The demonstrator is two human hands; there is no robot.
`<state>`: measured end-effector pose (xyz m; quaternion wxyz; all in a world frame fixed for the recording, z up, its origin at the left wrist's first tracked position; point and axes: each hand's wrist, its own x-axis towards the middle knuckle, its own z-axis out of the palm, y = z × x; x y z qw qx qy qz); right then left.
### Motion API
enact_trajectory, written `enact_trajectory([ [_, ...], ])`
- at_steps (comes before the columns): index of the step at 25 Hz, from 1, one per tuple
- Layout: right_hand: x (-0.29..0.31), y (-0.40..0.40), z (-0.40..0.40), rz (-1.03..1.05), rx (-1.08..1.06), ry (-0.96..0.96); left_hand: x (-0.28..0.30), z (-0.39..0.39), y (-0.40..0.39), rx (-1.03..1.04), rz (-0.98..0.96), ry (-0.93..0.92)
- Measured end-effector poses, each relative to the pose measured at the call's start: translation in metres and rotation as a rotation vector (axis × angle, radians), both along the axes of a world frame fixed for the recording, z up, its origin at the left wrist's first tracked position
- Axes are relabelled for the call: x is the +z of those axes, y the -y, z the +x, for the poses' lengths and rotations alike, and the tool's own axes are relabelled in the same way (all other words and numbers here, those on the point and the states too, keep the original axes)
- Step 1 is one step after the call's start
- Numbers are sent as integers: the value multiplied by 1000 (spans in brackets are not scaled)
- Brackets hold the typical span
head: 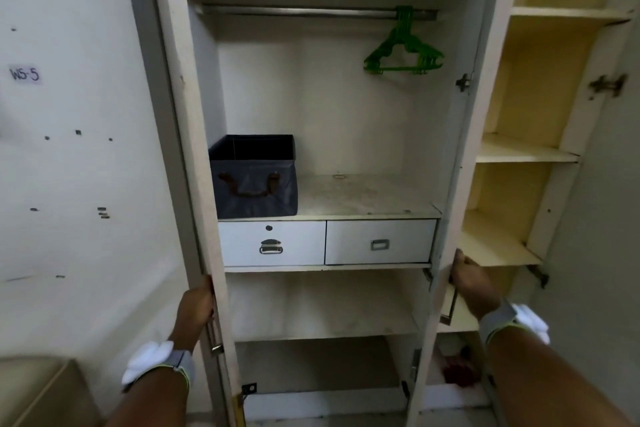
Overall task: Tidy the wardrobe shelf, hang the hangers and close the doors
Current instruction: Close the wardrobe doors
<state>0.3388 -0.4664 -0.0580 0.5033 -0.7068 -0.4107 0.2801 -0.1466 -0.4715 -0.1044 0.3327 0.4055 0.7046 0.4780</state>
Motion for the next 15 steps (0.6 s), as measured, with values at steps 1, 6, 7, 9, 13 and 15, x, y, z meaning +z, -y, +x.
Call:
enact_trajectory([
  [1, -2, -8, -2, 30, 32, -37, 0, 7, -5, 17, 11, -10],
  [6, -19, -41, -9, 34, 50, -60, -13, 25, -30, 113, 36, -4],
  [7, -18, -44, -14, 28, 32, -81, -15, 29, -33, 113, 41, -7],
  [9, -17, -49, -30, 12, 22, -107, -19, 39, -39, 106, 76, 11],
  [13, -20, -66, -59, 103, 87, -161, -21, 62, -53, 191, 61, 48],
  [15, -23, -81, -71, 121, 97, -116, -21, 72, -68, 177, 45, 46],
])
